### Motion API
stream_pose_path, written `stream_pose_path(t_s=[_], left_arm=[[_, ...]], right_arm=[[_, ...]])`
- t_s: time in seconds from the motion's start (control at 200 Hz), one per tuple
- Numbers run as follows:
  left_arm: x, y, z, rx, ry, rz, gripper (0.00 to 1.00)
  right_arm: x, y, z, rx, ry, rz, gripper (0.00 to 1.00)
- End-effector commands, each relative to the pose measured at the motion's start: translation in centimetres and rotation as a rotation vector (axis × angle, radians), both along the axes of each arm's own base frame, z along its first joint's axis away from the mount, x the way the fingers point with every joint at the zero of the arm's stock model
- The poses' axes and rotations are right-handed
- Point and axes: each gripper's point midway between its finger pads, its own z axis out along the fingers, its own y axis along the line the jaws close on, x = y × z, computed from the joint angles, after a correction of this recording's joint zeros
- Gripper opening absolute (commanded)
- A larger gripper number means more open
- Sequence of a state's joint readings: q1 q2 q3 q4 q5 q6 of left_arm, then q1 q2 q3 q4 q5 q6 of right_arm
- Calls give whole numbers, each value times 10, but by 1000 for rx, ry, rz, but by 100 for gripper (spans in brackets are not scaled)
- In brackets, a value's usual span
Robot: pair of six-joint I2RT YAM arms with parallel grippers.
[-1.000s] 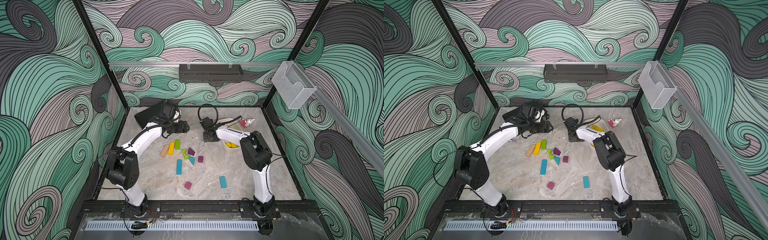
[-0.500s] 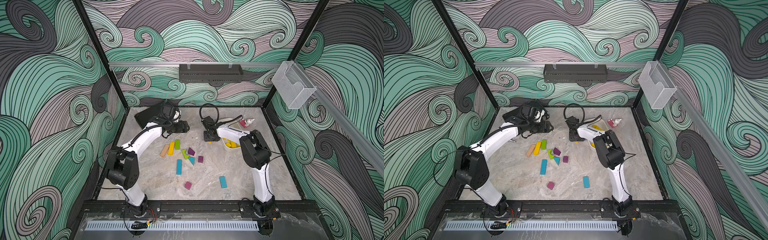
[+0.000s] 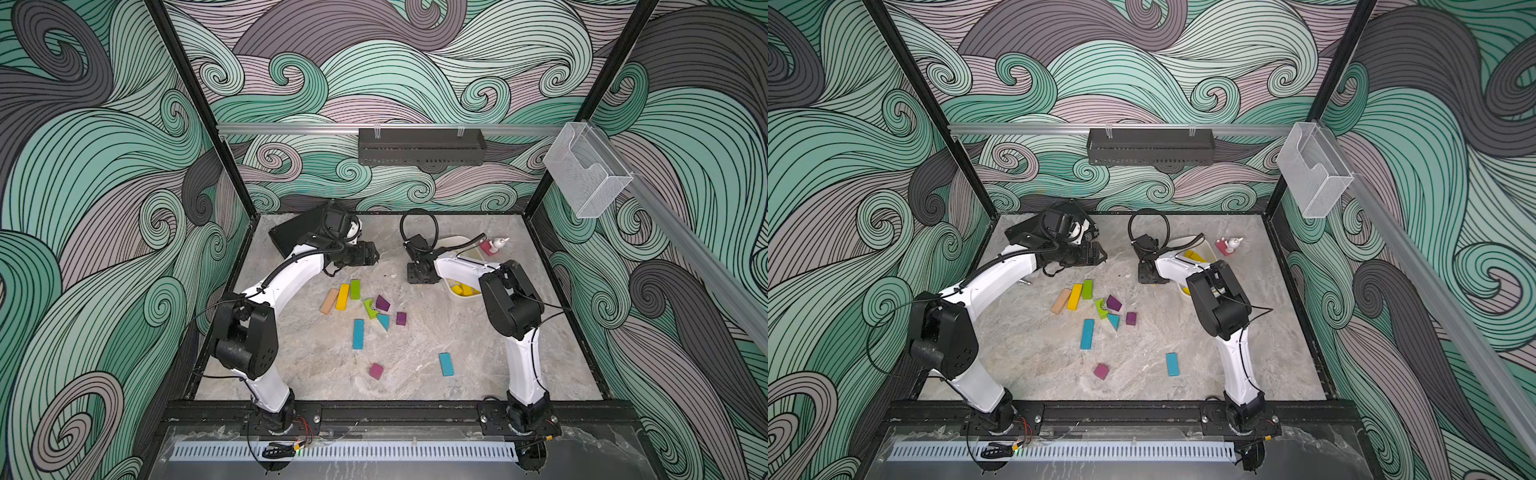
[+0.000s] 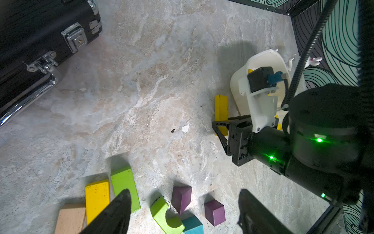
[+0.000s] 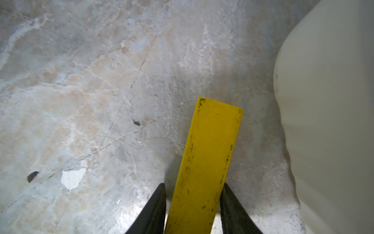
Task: Pick out the yellow building blocks
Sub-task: Pick up the building block from the center of the board.
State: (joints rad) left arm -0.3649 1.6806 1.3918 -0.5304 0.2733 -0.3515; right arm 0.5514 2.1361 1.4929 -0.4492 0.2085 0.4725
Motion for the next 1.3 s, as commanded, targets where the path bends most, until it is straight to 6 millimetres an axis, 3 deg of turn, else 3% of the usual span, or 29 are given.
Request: stream_pose_path(t_s=[0.0, 0.215, 0.595, 0.896, 1.086, 1.296], left_arm=[[6, 2, 4, -14, -5, 14, 82], [7, 3, 3, -17, 1, 17, 82], [8, 4, 2, -30, 11, 22, 82], [9, 6, 1, -29, 11, 26, 82], [9, 6, 2, -28, 9, 27, 82], [9, 7, 3, -28, 2, 28, 82]], right_arm=[[-15, -5, -13, -23, 53, 12, 42], [-19, 2, -16, 8, 50, 16, 40], [-21, 10, -13, 26, 37, 57, 25], [-9, 26, 33, 95, -49, 110, 19], [-9, 28, 64, 129, -110, 121, 19], [-13, 26, 86, 133, -126, 132, 19]])
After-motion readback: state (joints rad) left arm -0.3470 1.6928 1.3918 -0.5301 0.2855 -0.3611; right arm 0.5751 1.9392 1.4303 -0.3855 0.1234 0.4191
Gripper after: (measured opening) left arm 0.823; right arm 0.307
